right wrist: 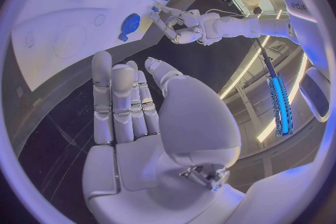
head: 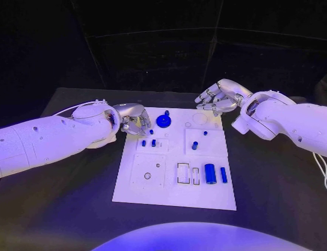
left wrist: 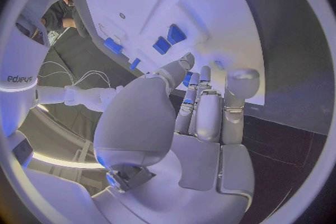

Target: Assemble the parts on the task board

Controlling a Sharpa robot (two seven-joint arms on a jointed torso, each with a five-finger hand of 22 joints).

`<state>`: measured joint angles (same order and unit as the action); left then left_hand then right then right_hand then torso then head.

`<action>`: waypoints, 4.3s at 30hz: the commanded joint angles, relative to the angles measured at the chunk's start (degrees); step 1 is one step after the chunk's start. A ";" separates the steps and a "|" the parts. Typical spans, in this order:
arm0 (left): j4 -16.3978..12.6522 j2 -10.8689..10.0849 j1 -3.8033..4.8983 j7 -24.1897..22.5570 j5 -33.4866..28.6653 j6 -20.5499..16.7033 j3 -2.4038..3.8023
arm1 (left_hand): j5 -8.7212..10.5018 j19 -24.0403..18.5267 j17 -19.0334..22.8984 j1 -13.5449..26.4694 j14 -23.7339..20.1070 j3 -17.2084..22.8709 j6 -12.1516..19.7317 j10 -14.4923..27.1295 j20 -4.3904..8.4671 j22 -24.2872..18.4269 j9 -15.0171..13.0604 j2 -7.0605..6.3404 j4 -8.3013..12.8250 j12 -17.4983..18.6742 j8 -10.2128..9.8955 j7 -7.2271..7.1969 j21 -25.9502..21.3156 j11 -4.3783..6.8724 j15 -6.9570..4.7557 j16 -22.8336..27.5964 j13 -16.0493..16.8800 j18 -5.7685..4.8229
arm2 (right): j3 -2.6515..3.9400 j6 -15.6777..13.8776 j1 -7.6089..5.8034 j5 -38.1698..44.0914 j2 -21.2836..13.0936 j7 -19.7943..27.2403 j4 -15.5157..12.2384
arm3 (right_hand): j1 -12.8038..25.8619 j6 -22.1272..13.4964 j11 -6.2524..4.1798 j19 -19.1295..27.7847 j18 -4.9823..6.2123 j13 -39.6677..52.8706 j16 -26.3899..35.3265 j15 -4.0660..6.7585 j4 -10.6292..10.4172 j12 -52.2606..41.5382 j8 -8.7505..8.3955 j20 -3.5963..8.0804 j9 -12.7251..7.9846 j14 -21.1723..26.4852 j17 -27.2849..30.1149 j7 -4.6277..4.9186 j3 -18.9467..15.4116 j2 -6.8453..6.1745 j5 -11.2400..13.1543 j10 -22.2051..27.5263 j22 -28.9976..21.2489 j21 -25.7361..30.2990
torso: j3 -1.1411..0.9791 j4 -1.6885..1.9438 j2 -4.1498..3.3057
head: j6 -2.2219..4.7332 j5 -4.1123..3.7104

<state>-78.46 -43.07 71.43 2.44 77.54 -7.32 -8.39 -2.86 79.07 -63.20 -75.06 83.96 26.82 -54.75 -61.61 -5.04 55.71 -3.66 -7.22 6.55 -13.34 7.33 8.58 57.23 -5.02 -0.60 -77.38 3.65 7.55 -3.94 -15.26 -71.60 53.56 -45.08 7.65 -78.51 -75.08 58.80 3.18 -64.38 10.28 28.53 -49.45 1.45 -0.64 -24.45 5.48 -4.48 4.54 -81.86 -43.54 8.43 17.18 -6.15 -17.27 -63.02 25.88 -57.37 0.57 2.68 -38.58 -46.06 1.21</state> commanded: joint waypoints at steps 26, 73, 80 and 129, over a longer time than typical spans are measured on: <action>-6.38 -7.38 0.82 -31.12 -74.55 -2.09 -0.09 | 0.14 -10.43 24.09 0.14 -10.20 -0.29 -4.04 -1.76 -1.14 -15.47 -0.50 1.72 -0.76 -2.18 1.29 0.92 -17.88 -0.30 1.02 15.29 1.04 2.96 | -0.02 3.20 3.16 45.82 -5.48 -11.42 -9.08 | -1.54 0.12 1.91 -1.89 0.05 -16.66 -0.45 -1.14 5.13 12.88 -1.67 -0.91 -0.56 -1.27 -0.92 0.77 8.18 -3.04 7.25 0.95 1.36 -0.88 | -0.02 0.04 -0.01 | 1.49 -3.12; -6.00 -7.06 0.81 -29.90 -75.19 -1.03 -0.14 | 0.13 -10.45 24.65 0.13 -10.37 -0.81 -3.96 -1.44 -1.10 -15.86 -0.37 1.90 -0.67 -2.59 1.29 1.17 -18.44 -0.44 1.07 15.58 0.99 2.91 | 0.00 3.83 5.47 48.73 -1.55 -13.83 -6.56 | -2.04 7.93 -0.26 -9.70 -2.99 -23.01 -12.49 0.42 6.22 12.96 0.54 0.36 0.97 -3.81 -11.28 -1.23 17.04 1.85 14.38 -8.01 22.13 -14.08 | -0.04 -0.05 -0.05 | 0.83 -3.15; -5.98 -7.11 0.81 -29.74 -75.18 -0.51 -0.14 | 0.13 -10.41 24.56 0.27 -10.30 -1.00 -3.90 -1.38 -1.12 -15.90 -0.35 1.82 -0.72 -2.64 1.27 1.20 -18.50 -0.47 1.10 15.50 0.98 2.90 | 0.01 2.08 5.49 48.77 -2.53 -13.88 -8.11 | -1.89 7.66 -0.13 -10.04 -3.18 -23.26 -12.62 0.35 6.34 13.40 0.24 0.36 0.93 -3.70 -11.16 -1.10 17.21 1.74 14.35 -7.78 23.28 -14.84 | -0.03 -0.07 -0.02 | 0.75 -2.96; -4.58 -4.72 0.90 -29.96 -75.18 -0.37 -0.11 | 0.13 -10.29 25.40 1.23 -10.53 -2.44 -3.18 -0.51 -1.35 -16.36 -0.22 1.54 -1.20 -2.91 1.00 1.50 -19.10 -0.78 1.38 15.75 0.85 2.84 | 0.12 1.41 10.37 43.53 7.45 -8.42 -16.01 | -2.04 6.65 0.47 -9.95 -3.32 -24.06 -13.37 -0.11 7.18 14.76 -0.89 -0.03 0.62 -3.38 -10.99 -0.49 18.32 1.48 14.02 -6.98 24.73 -16.19 | 0.09 -0.02 -0.10 | -1.27 1.24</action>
<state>-83.03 -47.86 72.22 -27.04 2.66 -8.18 -8.55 -2.86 68.94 -37.85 -74.39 73.62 24.59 -58.35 -62.55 -6.16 39.44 -3.95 -5.66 5.31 -16.01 8.44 9.93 38.39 -5.95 0.52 -61.86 4.59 9.71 -3.87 -16.39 -61.21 96.75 -37.80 -1.42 -94.64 -76.99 65.43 3.51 -74.33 8.01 4.51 -62.67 1.35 6.46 -9.86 4.80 -4.39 5.11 -84.04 -54.57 7.59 35.24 -4.74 -2.87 -70.32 50.64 -73.33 0.70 2.74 -38.68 -47.20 2.25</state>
